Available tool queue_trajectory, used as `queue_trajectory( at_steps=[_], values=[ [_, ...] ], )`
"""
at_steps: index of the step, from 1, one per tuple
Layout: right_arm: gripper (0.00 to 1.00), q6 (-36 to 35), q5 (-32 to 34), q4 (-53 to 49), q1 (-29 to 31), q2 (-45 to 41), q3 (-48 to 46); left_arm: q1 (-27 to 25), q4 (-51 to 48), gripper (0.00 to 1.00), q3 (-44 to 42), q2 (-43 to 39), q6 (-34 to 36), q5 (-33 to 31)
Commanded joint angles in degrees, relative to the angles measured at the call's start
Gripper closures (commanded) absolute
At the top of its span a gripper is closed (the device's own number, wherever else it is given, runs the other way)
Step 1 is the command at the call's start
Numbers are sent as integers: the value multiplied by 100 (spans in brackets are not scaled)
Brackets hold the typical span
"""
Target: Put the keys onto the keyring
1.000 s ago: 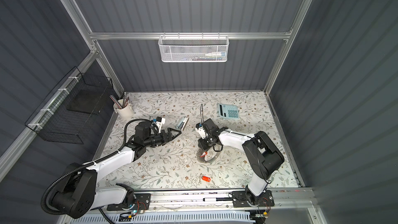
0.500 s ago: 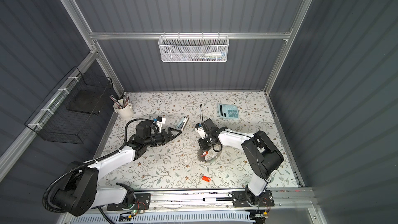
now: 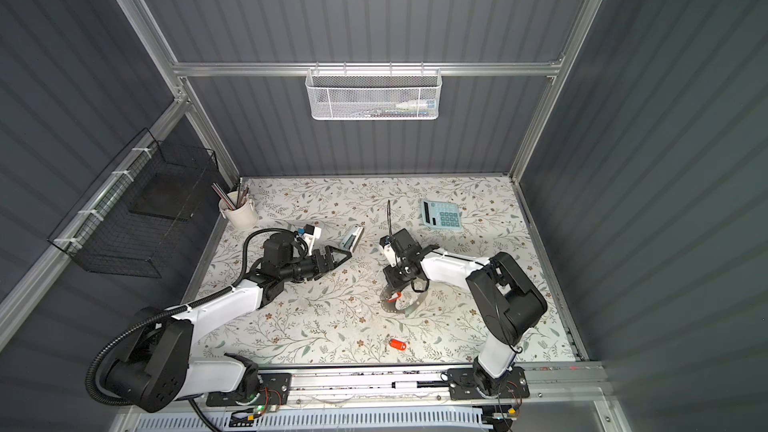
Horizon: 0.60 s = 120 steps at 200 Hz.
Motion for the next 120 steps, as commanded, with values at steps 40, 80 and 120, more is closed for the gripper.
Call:
queue_trajectory(
  at_steps=[40,80,120],
  values=[
    [87,59,-222,-34,24,-125,28,17,-166,0,210,-16,328,79],
    [100,-30,-315,20,24,-360,-59,17,-795,5,584,-182,1022,-4],
    [100,-362,-712,82,15,-819,-85,17,-1259,12,993,-430,1957,-115]
  ],
)
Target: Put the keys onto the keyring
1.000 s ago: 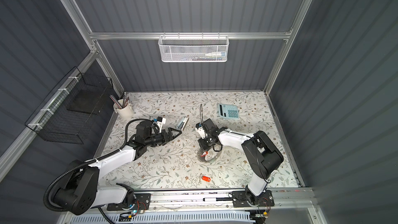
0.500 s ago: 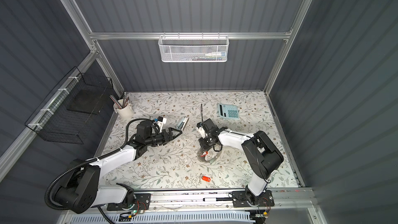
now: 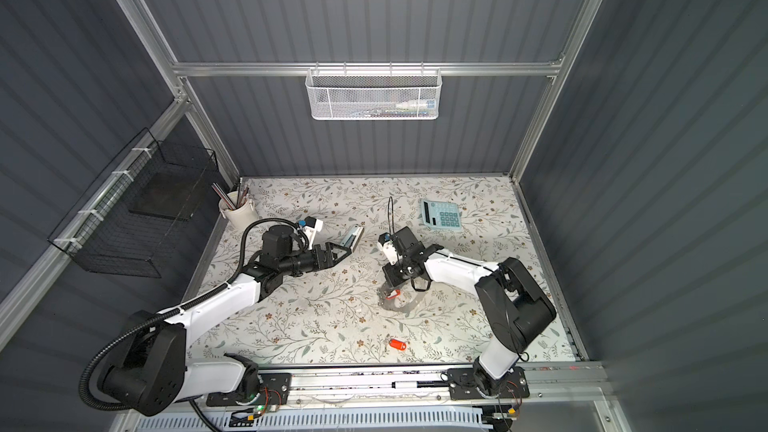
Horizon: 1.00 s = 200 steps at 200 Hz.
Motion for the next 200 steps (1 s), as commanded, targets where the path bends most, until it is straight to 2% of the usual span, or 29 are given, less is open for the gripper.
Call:
queue_trajectory(
  at_steps=[1,30,74,100,132,161,200],
  values=[
    [100,-277,-366,74,16,-339,-44,17,-481,13,386,-248,910,-78],
    [100,-493,-626,333,-3,-921,-214,17,-781,19,765,-335,1771,90],
    [100,-566,-1606,740,-224,-1752,-474,1,-855,38,1240,-161,2777,1197],
    [100,-512,-2093,985,-366,-2083,-602,-75,-670,38,1377,-79,2839,1561],
    [100,-343,-2147,1993,-380,-2646,-1173,-372,-663,39,1559,182,2790,1775],
    [100,-115,-2087,2502,-380,-2877,-1377,-766,-736,39,1657,403,2860,1777],
    [100,55,-1829,2967,-391,-3358,-1648,-913,19,42,1535,582,2136,1837]
  ],
)
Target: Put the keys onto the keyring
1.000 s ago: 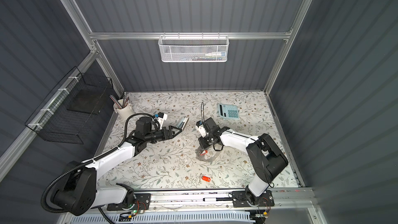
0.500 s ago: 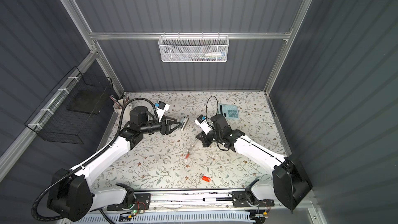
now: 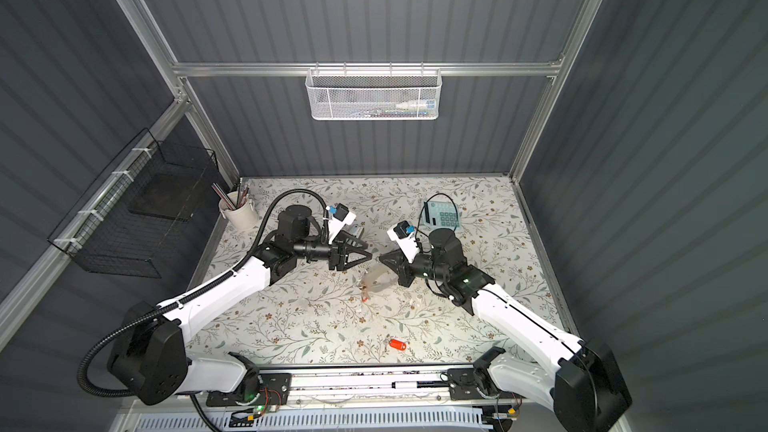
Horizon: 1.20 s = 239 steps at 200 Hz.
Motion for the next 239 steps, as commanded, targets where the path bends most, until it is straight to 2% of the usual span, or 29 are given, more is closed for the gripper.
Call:
queue_trajectory(
  at_steps=[1,57,104,129,239],
  values=[
    [100,189,79,745,-16,-247,-191,-29,526,42,67,89,-390,212],
    [100,323,-183,1150,-106,-338,-325,-38,698,59,335,205,-564,832],
    [100,663,-577,1653,-309,-463,-529,-38,448,63,416,166,-295,734],
    [100,730,-718,1748,-378,-507,-595,-38,384,70,523,235,-252,682],
    [100,1126,-976,2314,-491,-480,-681,-158,970,74,502,458,-661,1254]
  ],
)
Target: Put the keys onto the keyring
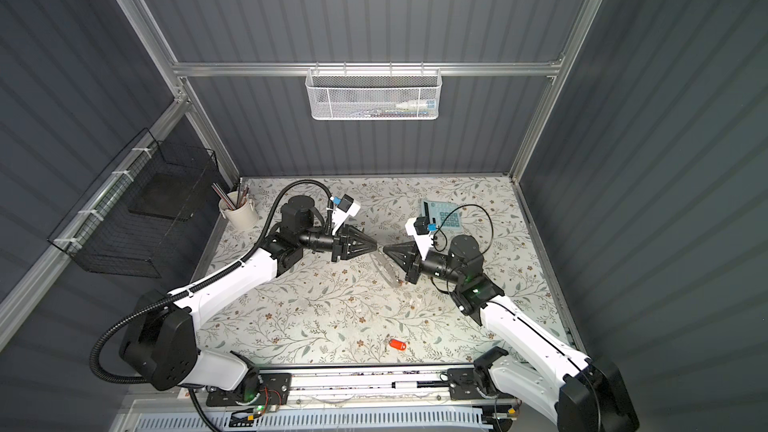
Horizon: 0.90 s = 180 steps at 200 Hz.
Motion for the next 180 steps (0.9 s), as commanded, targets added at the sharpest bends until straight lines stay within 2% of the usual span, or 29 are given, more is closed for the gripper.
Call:
queue_trajectory(
  at_steps=[1,104,162,180],
  values=[
    [100,116,-115,356,-29,-54,-32,-77,253,74,41,51,-144,264],
    [100,309,-141,611,-103,-122,-153,-236,291,86,111,179,-233,283],
    [100,344,-142,661,-130,-133,-205,-315,248,100,214,234,-257,291],
    [100,363,-148,689,-147,-142,-233,-315,-1,100,305,203,-89,244]
  ],
)
